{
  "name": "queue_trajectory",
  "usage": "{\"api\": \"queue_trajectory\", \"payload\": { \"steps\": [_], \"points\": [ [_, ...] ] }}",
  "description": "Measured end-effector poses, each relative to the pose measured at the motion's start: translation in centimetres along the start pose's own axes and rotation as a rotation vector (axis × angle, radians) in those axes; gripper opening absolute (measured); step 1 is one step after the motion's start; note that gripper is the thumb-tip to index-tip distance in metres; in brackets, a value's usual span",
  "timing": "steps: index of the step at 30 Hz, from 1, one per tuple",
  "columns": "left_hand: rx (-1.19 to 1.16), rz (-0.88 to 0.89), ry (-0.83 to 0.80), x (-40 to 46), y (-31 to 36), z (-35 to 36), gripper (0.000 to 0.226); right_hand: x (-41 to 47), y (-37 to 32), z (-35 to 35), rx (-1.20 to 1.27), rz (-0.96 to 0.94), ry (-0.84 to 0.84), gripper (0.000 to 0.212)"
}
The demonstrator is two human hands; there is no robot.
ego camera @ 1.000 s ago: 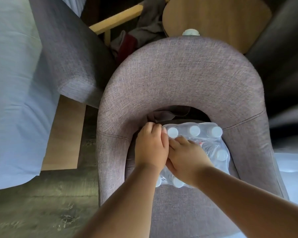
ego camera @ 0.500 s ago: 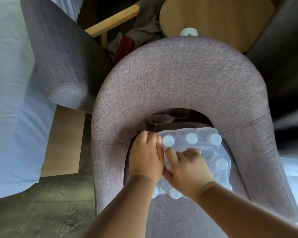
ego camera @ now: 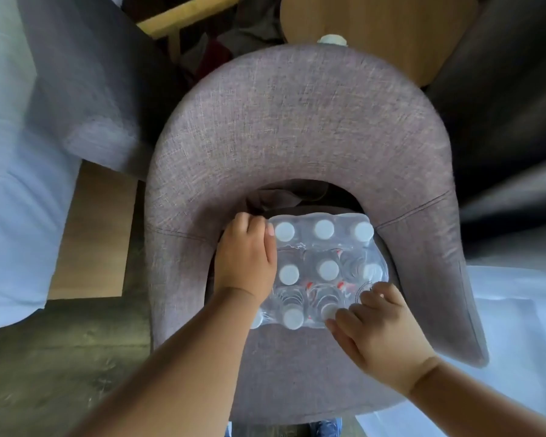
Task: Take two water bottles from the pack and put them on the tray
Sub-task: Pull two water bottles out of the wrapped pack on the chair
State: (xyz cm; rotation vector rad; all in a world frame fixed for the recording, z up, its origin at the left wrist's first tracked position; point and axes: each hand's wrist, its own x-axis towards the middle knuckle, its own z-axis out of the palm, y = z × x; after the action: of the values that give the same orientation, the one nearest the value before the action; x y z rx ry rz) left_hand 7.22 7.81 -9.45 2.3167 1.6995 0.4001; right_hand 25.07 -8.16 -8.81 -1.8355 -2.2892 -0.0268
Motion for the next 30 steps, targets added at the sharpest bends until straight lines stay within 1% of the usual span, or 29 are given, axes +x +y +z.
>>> {"api": "queue_trajectory", "payload": {
  "steps": [3,5,6,7,9,12,13,15,20,24,27,29,30],
  "points": [
    [0.001,-0.001,-0.002,0.1,-0.3,0.0,0.045,1.4,-1.8,-0.3,0.006,0.17,0.0,0.032],
    [0.012,0.003,-0.014,0.1,-0.2,-0.2,0.046,2.2,-3.0,-0.9,0.041,0.283,0.03,0.021],
    [0.009,0.003,-0.019,0.0,-0.1,-0.3,0.047,2.8,-3.7,-1.2,0.057,0.317,0.039,0.014],
    [0.0,0.008,-0.026,-0.1,0.0,-0.3,0.048,3.6,-4.3,-1.6,0.073,0.342,0.028,0.012],
    [-0.02,0.006,-0.028,-0.1,-0.2,-0.3,0.051,5.7,-5.5,-1.7,0.083,0.345,-0.056,0.024],
    [-0.042,-0.013,-0.01,-0.3,-0.5,-0.2,0.054,8.9,-6.2,-0.7,0.014,0.322,-0.266,0.047],
    [-0.052,-0.018,-0.016,-0.3,-0.5,-0.2,0.054,9.7,-6.1,-0.3,-0.008,0.327,-0.311,0.049],
    [-0.059,-0.012,-0.028,-0.2,-0.5,-0.1,0.052,10.7,-6.1,0.4,-0.04,0.331,-0.366,0.047],
    [-0.074,-0.015,-0.049,-0.4,-0.7,-0.4,0.05,10.8,-5.8,1.6,-0.07,0.305,-0.319,0.035],
    [-0.095,-0.028,-0.049,-0.8,-0.7,-0.4,0.048,10.2,-5.4,1.5,-0.03,0.262,-0.278,0.019],
    [-0.125,-0.025,-0.056,-1.2,-0.8,-0.4,0.047,9.3,-5.8,0.0,-0.004,0.278,-0.225,0.015],
    [-0.143,-0.034,-0.057,-1.5,-0.8,-0.5,0.049,8.9,-5.9,-1.8,0.07,0.262,-0.146,0.015],
    [-0.15,-0.036,-0.06,-1.5,-0.8,-0.6,0.049,8.7,-5.8,-3.1,0.124,0.252,-0.1,0.018]
  ]
}}
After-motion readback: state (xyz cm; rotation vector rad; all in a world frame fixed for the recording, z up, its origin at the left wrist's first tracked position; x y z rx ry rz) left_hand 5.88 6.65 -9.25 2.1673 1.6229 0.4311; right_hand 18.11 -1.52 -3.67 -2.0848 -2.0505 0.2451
